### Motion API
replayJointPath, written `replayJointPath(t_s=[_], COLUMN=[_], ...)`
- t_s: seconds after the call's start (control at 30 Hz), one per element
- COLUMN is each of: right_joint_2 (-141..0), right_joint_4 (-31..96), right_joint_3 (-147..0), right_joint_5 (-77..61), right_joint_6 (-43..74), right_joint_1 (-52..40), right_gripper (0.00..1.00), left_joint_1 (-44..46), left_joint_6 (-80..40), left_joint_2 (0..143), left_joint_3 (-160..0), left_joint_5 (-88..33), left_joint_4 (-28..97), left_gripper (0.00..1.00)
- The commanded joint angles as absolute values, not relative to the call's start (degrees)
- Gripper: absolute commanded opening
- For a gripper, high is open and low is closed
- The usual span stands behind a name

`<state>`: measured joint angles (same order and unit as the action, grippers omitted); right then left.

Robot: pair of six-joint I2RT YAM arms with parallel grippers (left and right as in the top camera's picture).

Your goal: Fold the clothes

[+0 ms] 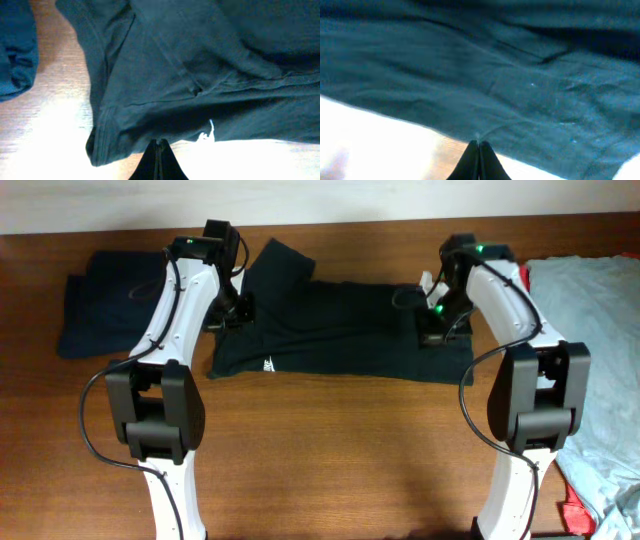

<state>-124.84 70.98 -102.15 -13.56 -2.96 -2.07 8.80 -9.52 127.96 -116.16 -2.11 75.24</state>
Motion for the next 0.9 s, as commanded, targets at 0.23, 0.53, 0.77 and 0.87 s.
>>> replayJointPath(t_s=[0.23,0.53,0.77,0.87], right_joint_2=[-123.4,-123.4,-123.4,-123.4], right_joint_4=[57.8,61.0,60.8,61.0], right_joint_3=[-90.0,-88.8,-88.3,-88.3], right_joint_5=[-8.7,-4.6,-2.9,-2.9], right_joint_6=[1.2,5.5,6.5,6.5], right_joint_1=[-1.9,-1.8,-1.8,-1.8], right_gripper=[0.04,0.04,0.04,0.04], left_joint_1=[8.6,8.6,8.6,8.6], left_joint_6=[-14.3,-15.0,-15.8,-15.9], left_joint_2=[131.2,131.5,131.5,131.5], left_joint_3=[-110.2,-105.5,-97.8,-95.3], left_joint_5=[4.8,4.8,4.8,4.8], left_joint_4=[68.8,68.1,62.3,60.9], left_gripper=[0.01,0.01,0.01,0.01])
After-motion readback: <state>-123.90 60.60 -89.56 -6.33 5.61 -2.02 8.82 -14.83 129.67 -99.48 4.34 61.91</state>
